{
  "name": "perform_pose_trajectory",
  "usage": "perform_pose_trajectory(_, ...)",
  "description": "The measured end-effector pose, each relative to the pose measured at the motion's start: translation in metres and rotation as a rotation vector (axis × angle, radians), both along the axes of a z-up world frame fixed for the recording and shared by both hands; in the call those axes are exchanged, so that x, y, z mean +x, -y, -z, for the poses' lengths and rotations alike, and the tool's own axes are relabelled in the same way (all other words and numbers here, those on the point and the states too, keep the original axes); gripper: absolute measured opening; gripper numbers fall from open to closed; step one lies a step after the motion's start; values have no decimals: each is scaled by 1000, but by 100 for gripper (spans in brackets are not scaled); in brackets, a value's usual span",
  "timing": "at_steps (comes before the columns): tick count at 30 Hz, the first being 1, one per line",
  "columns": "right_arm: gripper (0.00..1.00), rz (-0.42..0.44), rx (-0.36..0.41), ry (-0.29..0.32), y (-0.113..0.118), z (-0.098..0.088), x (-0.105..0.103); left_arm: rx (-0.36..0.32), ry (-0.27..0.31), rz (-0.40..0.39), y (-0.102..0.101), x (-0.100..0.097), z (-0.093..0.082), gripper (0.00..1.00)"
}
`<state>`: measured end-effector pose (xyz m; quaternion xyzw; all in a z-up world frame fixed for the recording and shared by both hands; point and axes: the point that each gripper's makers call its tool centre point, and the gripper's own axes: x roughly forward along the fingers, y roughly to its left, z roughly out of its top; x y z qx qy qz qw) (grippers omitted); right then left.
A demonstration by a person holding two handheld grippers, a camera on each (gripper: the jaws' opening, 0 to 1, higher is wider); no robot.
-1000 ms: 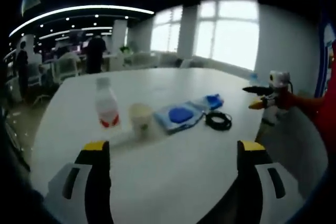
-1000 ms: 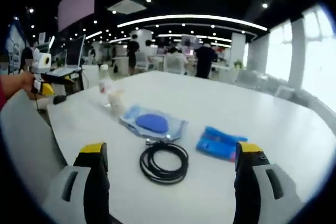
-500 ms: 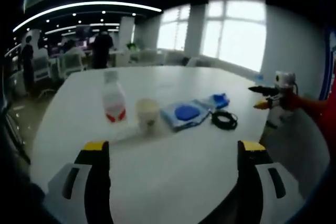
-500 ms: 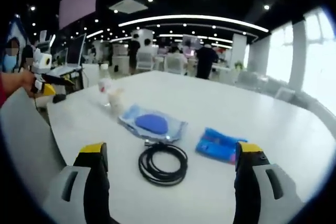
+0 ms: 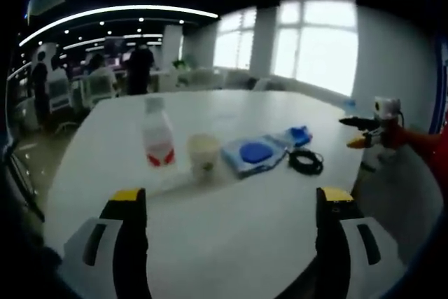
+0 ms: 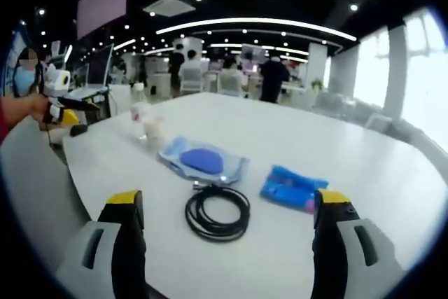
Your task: Arrange the tabletop items into an orderly group along one side of the table until the central work area is clear of visible clutter.
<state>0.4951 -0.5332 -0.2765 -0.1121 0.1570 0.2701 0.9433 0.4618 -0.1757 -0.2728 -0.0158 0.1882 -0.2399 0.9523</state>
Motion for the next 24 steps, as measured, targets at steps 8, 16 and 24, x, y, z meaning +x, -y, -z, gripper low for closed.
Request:
perform_pose_trajectory(8,99,14,20,4,1,-1,2,5,5,-1,1,-1,-1,98)
perform_pose_trajectory(16,99,9,27,5,-1,-1,6,2,-4,-8,-1,-1,1,97)
perform_pose_trajectory(24,99,8,39,1,-2,1,11,9,-12,-8,-1,-1,4,97)
